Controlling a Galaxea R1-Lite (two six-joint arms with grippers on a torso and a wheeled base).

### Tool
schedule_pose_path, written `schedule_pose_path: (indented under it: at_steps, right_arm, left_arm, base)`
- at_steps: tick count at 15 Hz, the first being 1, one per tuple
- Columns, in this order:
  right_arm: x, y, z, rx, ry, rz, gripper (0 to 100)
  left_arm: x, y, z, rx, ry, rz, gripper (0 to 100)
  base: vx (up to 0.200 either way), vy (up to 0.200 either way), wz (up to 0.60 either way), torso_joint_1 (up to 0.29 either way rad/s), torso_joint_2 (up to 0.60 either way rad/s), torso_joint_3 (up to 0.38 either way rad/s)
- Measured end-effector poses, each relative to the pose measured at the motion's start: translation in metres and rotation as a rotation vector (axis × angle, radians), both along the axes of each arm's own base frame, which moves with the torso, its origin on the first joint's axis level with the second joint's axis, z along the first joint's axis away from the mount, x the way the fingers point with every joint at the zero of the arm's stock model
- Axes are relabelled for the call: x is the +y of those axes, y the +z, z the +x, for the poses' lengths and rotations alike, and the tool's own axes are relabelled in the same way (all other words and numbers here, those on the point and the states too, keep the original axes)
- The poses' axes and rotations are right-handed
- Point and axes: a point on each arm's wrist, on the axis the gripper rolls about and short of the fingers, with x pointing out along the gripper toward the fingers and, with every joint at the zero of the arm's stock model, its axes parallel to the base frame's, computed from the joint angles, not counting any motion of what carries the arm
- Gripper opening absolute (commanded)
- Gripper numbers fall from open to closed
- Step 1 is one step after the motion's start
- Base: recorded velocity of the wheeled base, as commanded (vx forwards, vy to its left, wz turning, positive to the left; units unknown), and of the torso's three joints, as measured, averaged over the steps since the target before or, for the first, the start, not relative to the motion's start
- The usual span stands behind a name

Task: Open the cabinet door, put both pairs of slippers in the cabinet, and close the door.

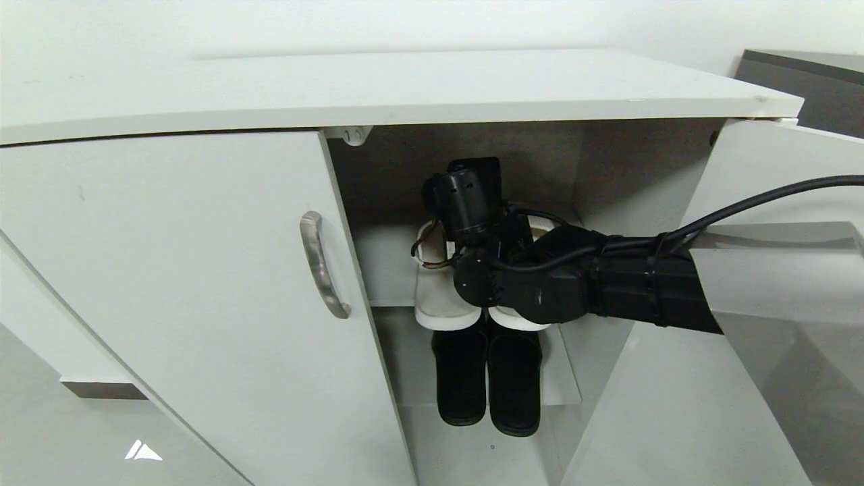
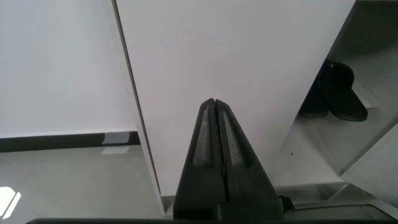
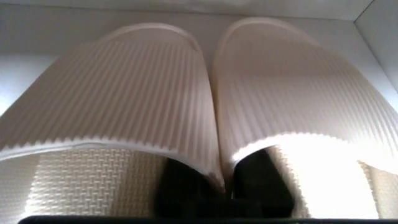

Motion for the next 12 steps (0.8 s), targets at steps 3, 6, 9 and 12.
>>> schedule_pose_path:
  at_steps: [3,6,9,12]
  right_arm:
    - [-0.002,0.003,-0.002,-0.002,0.0,0.002,100]
    - [-0.006,0.003,-0.013,0.017,0.013,-0.016,100]
    - [-0.012,0.001,-0.032,0.046,0.036,-0.044,100]
    - [-0.014,0.006,-0.049,0.056,0.063,-0.057,100]
  left_arm:
    - [0.0,0.0,0.0,0.0,-0.001,0.0,0]
    - [0.0,0.0,0.0,0.0,0.0,0.0,0]
    - [0.0,0.0,0.0,0.0,0.0,0.0,0]
    - [0.0,0.0,0.0,0.0,0.0,-0.001,0]
  base:
    - [0.0,0.0,0.0,0.0,0.0,0.0]
    - [0.0,0.0,0.0,0.0,0.0,0.0]
    - [0.0,0.0,0.0,0.0,0.0,0.0]
    - [0.0,0.0,0.0,0.0,0.0,0.0]
